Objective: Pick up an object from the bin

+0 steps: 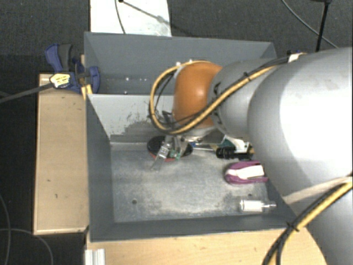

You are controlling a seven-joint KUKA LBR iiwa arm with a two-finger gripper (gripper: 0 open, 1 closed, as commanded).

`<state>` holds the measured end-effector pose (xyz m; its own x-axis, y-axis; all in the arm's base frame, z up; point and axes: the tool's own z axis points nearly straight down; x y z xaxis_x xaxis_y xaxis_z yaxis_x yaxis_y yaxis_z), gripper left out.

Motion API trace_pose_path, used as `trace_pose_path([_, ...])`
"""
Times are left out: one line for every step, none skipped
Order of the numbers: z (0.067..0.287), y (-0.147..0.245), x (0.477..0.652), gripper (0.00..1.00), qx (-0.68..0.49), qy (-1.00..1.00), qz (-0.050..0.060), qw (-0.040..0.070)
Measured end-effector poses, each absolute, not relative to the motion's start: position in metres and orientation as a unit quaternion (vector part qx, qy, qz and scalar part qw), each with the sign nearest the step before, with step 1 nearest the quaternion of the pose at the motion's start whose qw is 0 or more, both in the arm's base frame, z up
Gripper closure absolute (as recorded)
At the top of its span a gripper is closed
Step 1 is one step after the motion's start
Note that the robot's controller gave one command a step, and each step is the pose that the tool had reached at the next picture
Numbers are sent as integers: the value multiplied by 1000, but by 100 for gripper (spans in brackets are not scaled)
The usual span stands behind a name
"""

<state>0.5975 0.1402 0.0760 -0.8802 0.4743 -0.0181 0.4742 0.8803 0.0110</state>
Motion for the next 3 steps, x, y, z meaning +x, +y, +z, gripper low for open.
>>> trace_pose_path([76,152,596,0,291,957,4,10])
trace_pose_path([75,153,595,100,291,957,4,8])
trace_pose_path([149,153,597,100,288,958,2,4])
